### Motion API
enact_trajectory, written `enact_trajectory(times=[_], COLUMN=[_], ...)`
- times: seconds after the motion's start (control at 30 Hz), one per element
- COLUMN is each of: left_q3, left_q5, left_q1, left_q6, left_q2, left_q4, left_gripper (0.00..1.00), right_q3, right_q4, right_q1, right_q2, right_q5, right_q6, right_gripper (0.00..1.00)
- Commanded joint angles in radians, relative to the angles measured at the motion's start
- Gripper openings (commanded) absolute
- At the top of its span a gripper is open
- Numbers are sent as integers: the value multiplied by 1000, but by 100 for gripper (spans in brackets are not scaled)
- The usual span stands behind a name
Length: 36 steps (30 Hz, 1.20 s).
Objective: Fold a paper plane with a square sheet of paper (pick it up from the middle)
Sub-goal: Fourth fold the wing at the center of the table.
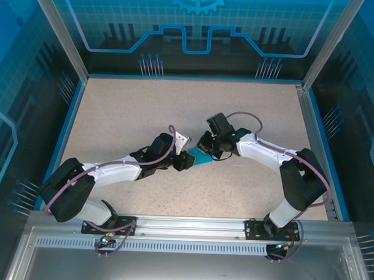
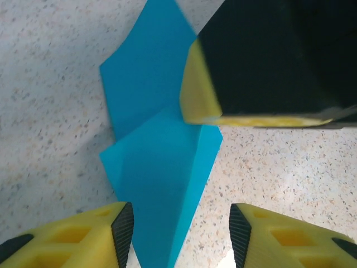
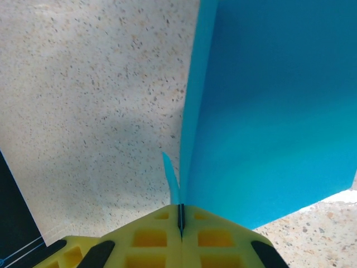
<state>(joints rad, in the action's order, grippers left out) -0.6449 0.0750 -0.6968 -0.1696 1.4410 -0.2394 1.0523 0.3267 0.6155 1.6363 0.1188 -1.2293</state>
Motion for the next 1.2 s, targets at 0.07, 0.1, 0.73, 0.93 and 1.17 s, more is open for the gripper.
enact_trajectory(times=[0.07, 0.1, 0.73, 0.93, 1.17], left_q3=[51, 54, 111, 114, 110], left_q5=[93, 95, 40, 42, 48], left_q1=[-4, -4, -5, -4, -4], left_q6=[126, 137, 206, 226, 238], left_q2=[52, 63, 108, 125, 133], left_q4=[-188, -196, -283, -285, -284], left_gripper=[47, 46, 25, 27, 15], right_q3=[-10, -11, -15, -15, -15], right_q4=[-17, -17, -5, -4, -10], right_q1=[-3, -6, -43, -55, -66], right_q2=[33, 35, 45, 40, 42], right_q5=[74, 82, 154, 177, 204], right_q6=[-56, -56, -57, -60, -37], right_gripper=[2, 3, 8, 8, 10])
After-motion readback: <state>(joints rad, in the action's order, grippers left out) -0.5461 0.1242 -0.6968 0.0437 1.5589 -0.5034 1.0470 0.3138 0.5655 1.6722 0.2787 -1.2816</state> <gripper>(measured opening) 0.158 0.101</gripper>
